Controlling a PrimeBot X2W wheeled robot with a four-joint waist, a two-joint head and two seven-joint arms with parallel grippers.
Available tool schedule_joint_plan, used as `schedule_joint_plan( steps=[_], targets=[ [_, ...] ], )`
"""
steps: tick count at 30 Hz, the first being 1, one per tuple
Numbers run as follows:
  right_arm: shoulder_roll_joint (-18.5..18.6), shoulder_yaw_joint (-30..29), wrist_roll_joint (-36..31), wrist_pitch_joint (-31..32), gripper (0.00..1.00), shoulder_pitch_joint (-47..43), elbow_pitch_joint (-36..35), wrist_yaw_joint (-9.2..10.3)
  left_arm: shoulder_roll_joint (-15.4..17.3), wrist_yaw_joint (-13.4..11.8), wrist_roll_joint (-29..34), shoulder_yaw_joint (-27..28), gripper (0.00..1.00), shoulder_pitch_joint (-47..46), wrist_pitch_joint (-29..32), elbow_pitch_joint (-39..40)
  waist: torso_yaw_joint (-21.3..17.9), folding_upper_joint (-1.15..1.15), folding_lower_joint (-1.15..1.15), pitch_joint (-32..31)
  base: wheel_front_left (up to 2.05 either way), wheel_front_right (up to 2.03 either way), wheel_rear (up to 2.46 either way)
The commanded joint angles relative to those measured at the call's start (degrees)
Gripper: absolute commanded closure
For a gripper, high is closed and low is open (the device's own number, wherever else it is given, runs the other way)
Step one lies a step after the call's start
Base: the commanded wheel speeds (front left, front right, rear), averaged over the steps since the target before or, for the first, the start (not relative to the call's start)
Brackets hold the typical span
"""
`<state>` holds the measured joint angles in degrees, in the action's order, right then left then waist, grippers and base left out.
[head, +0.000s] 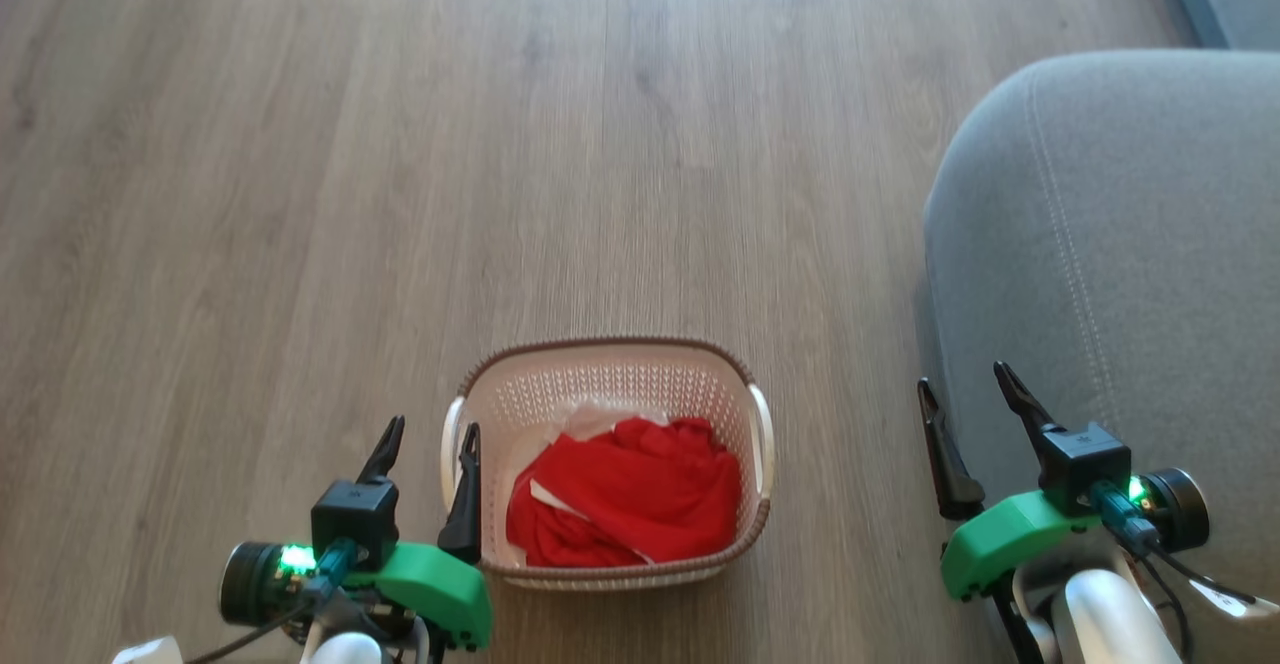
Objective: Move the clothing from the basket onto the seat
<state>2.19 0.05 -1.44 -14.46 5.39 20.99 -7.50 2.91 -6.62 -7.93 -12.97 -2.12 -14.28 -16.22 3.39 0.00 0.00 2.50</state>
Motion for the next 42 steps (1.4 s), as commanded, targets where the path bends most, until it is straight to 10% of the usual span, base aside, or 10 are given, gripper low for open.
schedule_joint_plan(
  steps=[1,27,42],
  targets=[
    [0.7,1.1,0.4,-0.5,0.00,3.3,-1.5,0.01,0.0,0.7,-0.1,2.0,0.00,-2.8,-0.7,1.3,-0.5,0.00,0.00,2.3,0.00,0.00,0.00],
    [0.7,3.4,1.5,-0.5,0.00,11.0,-8.6,0.01,5.3,11.2,8.6,0.5,0.00,-27.0,-0.7,-22.2,-8.8,0.00,0.00,37.3,0.00,0.00,0.00],
    [0.7,9.4,7.1,-0.5,0.00,12.9,-10.8,0.01,10.0,14.1,12.9,-13.1,0.00,-45.2,-0.7,-45.8,-16.1,0.00,0.00,48.2,0.00,0.00,0.00]
  ],
)
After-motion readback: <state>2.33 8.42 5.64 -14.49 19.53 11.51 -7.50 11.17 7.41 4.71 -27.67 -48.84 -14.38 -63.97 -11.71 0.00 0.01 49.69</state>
